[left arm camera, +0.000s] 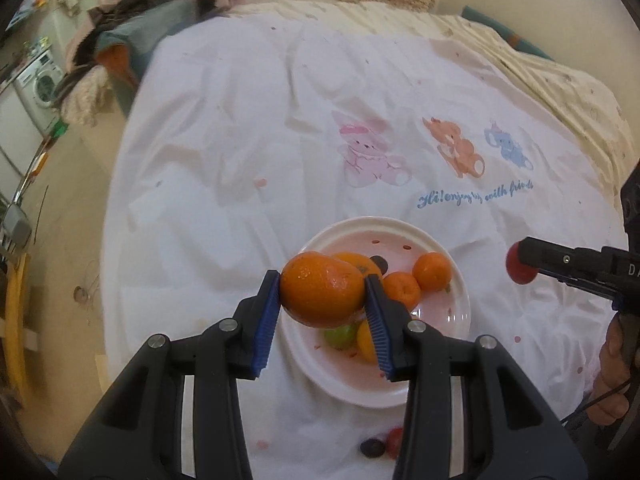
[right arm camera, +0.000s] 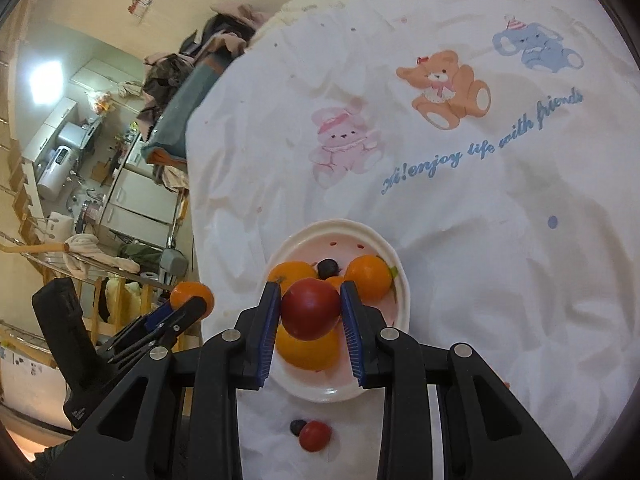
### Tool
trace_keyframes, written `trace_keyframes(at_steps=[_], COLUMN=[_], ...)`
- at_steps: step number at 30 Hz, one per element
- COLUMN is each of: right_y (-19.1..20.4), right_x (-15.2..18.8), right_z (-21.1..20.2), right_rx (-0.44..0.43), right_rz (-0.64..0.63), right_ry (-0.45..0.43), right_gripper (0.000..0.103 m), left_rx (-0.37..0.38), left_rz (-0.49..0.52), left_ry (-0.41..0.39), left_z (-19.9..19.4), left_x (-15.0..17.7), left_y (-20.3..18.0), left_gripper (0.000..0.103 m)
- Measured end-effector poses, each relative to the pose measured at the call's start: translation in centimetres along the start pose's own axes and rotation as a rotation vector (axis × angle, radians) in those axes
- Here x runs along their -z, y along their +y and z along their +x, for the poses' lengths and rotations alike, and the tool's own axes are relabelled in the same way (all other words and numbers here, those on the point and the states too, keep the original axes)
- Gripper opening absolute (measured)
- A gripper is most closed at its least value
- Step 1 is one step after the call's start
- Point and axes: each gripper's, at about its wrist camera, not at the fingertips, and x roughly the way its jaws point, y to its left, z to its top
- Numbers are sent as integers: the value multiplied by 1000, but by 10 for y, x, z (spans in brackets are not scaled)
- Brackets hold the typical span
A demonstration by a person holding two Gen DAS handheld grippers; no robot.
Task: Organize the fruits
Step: 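Carry the tangerine and the red tomato over the plate with both tools, then open the left tool over the plate while the right tool releases the tomato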
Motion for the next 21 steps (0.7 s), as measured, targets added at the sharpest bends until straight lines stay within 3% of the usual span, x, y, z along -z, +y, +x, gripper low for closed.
trace_keyframes(at_steps=[12, 21], right_y=[-27, -36], right_x=[-33, -40], right_z=[47, 65], right_rx=[2, -4], right_rz=[66, 90], right_ry=[57, 81], right_gripper=[33, 35], left_rx=[49, 91], left_rz=[37, 2], left_ry=[84, 112], left_z=[74, 96], left_x=[-30, -35], left_y=[-18, -12], left_gripper=[38, 38])
